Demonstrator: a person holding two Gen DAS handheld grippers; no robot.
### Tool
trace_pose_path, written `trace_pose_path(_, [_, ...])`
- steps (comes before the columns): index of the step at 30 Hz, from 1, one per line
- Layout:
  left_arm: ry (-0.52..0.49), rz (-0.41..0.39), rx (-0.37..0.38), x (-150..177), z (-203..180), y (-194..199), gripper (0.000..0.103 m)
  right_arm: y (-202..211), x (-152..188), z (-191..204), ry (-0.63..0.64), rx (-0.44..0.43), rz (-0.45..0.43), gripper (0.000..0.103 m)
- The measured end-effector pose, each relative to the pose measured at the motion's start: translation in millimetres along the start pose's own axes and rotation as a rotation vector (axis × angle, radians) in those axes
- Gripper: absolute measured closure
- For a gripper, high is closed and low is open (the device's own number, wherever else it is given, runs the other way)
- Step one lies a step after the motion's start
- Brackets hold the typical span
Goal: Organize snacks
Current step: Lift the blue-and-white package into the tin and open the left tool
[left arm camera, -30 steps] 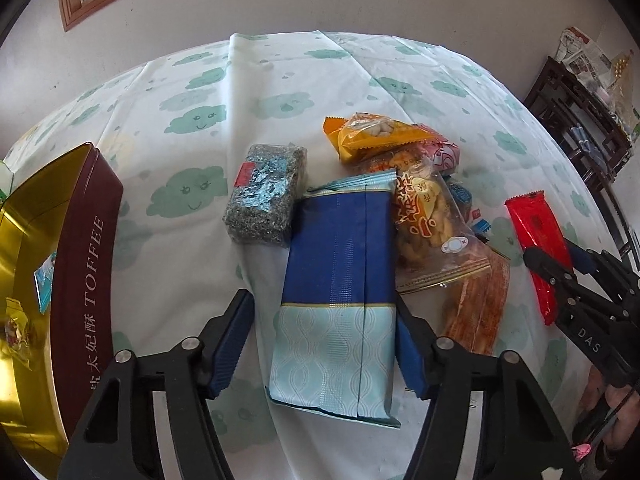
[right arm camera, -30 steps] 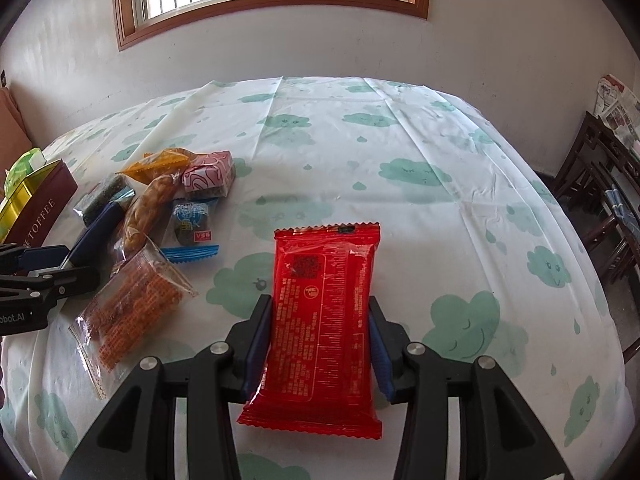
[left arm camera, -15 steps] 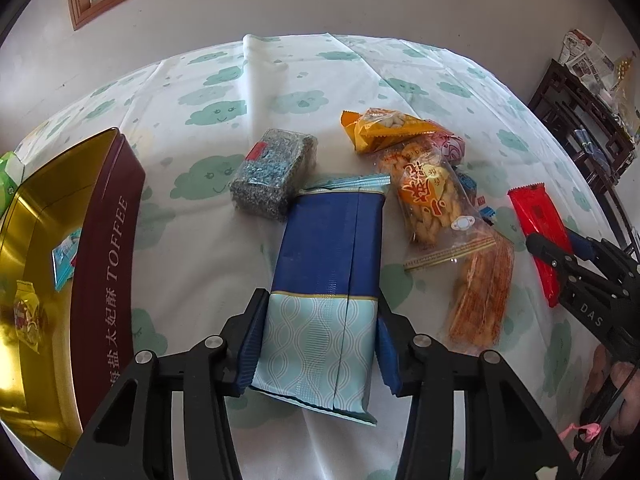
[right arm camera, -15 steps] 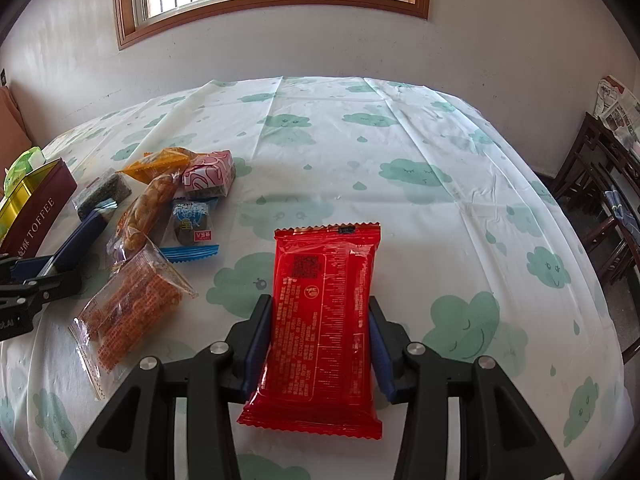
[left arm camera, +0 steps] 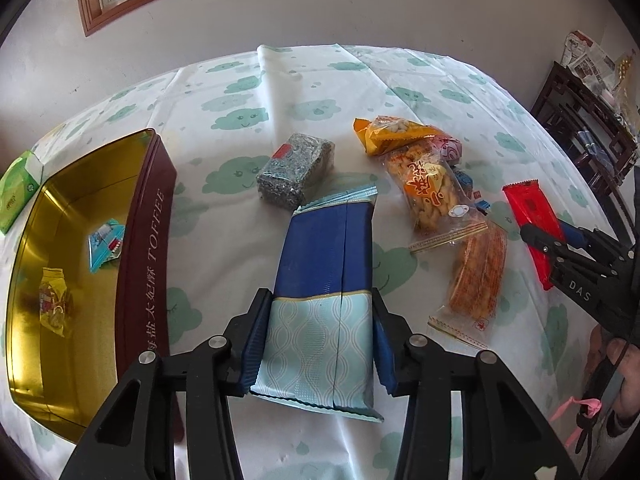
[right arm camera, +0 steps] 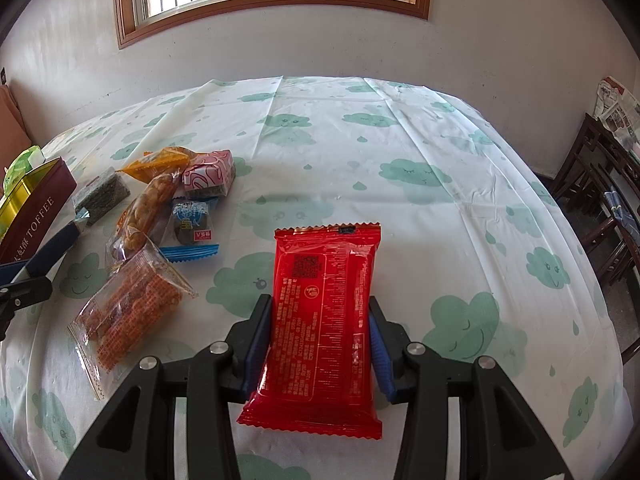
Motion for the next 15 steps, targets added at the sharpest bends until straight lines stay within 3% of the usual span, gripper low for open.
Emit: trace_pose_path(15, [0.043,0.06,0.054,25.4,6.2,-3.7,0.06,0.3,-0.2,0.5,0.0,0.0,0.001,0.057])
Point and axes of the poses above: each gripper's, at about its wrist camera, not at the fingertips, and y roughly against the way its jaws point, z to its left, x to its underside, the point moved 8 cm from there along -y, roughly the way its jaws point, and after that the axes turned 12 degrees about -y, right-handed, at the moved point
